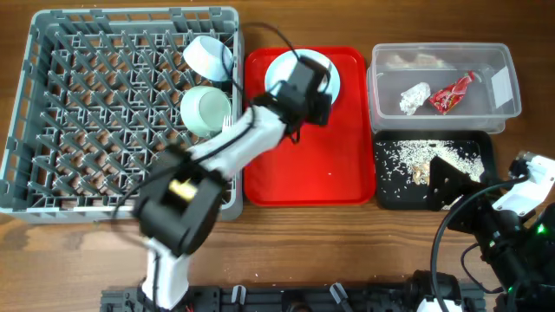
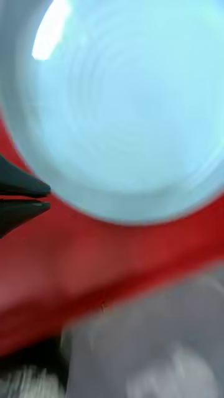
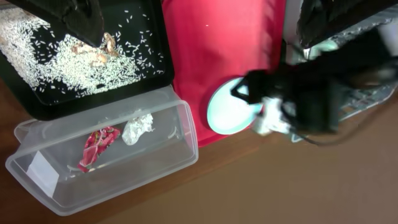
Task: Sort waste into correct bins and load items into the dishwasher rack
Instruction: 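Return the left gripper and grasp the rim of the light-blue plate, then lift the plate left and stand it upright in the dish rack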
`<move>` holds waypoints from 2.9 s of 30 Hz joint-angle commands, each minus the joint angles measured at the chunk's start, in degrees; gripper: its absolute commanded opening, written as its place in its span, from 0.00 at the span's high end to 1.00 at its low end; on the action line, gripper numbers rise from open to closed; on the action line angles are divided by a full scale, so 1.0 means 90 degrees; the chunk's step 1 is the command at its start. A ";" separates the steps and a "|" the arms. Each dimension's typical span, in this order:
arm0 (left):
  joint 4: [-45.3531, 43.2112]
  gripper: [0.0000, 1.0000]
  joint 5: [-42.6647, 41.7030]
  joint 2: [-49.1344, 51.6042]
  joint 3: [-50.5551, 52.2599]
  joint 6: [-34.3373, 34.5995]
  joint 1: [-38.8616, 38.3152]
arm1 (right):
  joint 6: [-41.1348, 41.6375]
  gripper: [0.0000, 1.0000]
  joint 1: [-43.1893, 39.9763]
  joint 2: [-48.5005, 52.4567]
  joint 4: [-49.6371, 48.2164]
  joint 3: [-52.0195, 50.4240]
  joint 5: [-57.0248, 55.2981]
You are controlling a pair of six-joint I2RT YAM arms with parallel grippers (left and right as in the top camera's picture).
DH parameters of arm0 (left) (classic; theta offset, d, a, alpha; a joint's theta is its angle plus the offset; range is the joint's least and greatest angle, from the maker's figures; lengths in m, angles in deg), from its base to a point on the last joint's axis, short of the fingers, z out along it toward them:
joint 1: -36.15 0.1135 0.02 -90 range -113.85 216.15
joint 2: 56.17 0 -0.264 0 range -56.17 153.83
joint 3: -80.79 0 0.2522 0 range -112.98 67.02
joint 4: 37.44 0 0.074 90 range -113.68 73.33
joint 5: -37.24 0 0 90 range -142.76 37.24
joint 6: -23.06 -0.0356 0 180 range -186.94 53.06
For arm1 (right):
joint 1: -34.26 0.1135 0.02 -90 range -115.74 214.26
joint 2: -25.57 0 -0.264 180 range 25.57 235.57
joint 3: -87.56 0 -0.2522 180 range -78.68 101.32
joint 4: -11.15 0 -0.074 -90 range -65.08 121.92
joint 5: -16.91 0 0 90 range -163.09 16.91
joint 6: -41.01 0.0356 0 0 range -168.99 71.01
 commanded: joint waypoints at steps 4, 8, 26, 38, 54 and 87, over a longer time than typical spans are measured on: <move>0.0172 0.96 -0.0393 0.0663 0.0002 0.0056 -0.0073 | -0.0058 0.00 -0.0007 -0.0024 -0.0036 0.0019 -0.0087; 0.1093 0.96 -0.2620 0.0250 0.0002 0.0058 -0.0146 | -0.0061 0.00 -0.0007 -0.0024 -0.0036 0.0019 -0.0090; 0.3075 0.55 0.0763 -0.0692 -0.0180 0.0032 0.0391 | -0.0061 0.00 -0.0007 -0.0024 -0.0036 0.0019 -0.0087; 0.2698 0.96 0.0534 0.0566 -0.0223 0.0027 0.0454 | -0.0061 0.00 -0.0007 -0.0024 -0.0036 0.0019 -0.0090; 0.3099 0.96 0.6691 -0.4619 -0.0967 -0.3682 0.1117 | -0.0061 0.00 -0.0007 -0.0024 -0.0036 0.0019 -0.0090; 0.1681 0.43 0.7242 -0.1071 -0.0704 -0.5610 0.2424 | -0.0058 0.00 -0.0007 -0.0024 -0.0036 0.0019 -0.0087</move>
